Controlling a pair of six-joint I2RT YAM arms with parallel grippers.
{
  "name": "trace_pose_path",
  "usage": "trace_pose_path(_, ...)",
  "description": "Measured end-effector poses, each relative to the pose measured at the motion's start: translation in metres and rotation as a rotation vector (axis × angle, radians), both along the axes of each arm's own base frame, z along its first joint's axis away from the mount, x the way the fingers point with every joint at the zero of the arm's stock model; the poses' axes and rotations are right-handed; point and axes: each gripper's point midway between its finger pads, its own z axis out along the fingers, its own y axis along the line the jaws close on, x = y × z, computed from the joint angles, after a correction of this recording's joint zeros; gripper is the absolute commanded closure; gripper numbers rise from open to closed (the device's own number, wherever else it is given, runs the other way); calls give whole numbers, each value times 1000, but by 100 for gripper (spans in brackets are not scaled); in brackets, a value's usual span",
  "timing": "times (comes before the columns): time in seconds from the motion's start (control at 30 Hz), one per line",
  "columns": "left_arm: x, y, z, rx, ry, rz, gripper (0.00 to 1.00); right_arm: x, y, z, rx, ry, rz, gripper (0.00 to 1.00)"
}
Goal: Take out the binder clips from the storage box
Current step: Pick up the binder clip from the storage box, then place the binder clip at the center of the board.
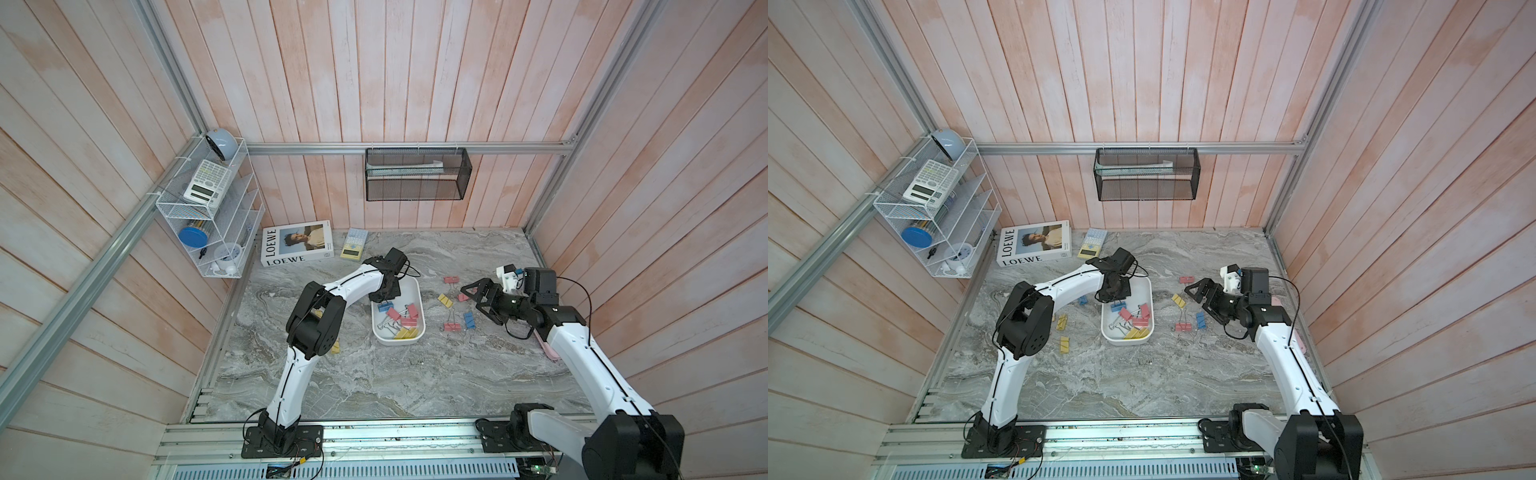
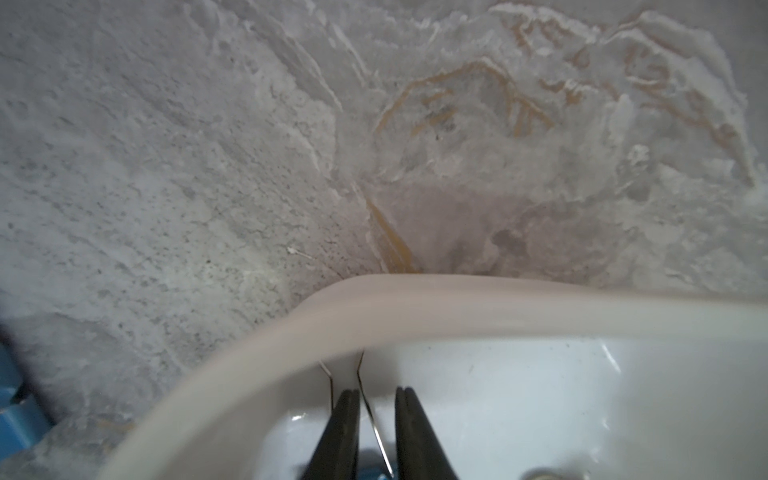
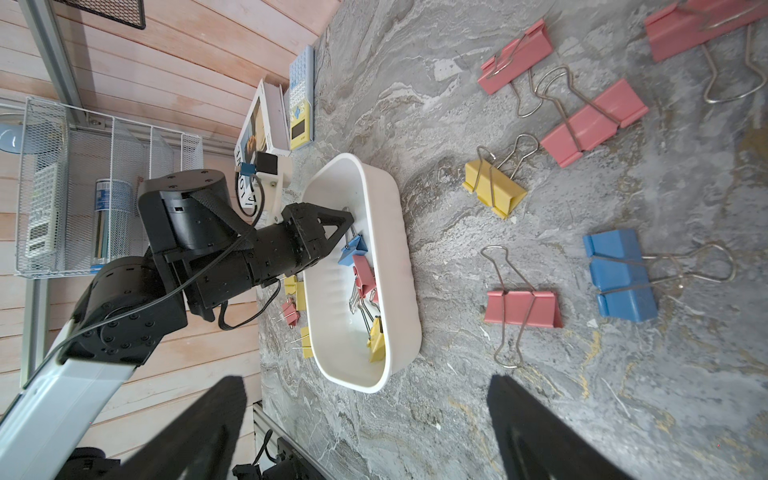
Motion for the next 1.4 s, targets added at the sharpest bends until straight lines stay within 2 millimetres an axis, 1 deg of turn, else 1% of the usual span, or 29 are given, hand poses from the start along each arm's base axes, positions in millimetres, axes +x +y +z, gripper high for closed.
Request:
trace_pose_path(0.3, -2, 0, -3, -7, 14, 15, 78, 0, 0, 0, 0, -1, 0, 2)
trace_pose_path(0.47, -2, 0, -5, -11, 20, 32, 86, 0, 0, 0, 0, 0, 0, 2)
trace_pose_path(0.57, -2, -3, -4, -21, 18, 37, 100, 0, 0, 0, 0, -1, -1, 2)
trace_pose_path(0.73, -2, -6, -3, -28, 12, 32, 100, 0, 0, 0, 0, 0, 1, 2)
trace_pose_path(0.83, 0, -7, 5, -38, -6, 31, 100, -1, 3, 0, 0, 1, 6, 2)
trace_pose_path(0.9, 2, -8, 19, -53, -30, 31, 100, -2, 6, -1, -1, 4, 16, 2)
trace_pose_path(0.97, 4, -8, 42, -74, -69, 32, 100, -2, 10, -4, -7, 11, 29, 2)
trace_pose_path(1.1, 4, -4, 106, -133, -187, 37, 100, 0, 23, -7, -23, 23, 67, 2)
trace_pose_path(1.13, 1, 0, 122, -147, -216, 40, 100, 2, 27, -6, -27, 23, 77, 2)
trace_pose_path(1.2, -10, 12, 147, -166, -260, 48, 100, 5, 36, -4, -32, 19, 99, 2)
trace_pose_path(1.23, -17, 19, 156, -170, -277, 53, 100, 6, 40, -3, -32, 16, 112, 2)
trace_pose_path(1.3, -35, 36, 164, -165, -291, 63, 100, 10, 50, -2, -35, 10, 137, 2)
trace_pose_path(1.37, -54, 53, 162, -149, -289, 75, 100, 12, 59, -3, -39, 10, 161, 2)
trace_pose_path(1.4, -64, 61, 156, -140, -279, 81, 100, 13, 65, -3, -42, 11, 175, 2)
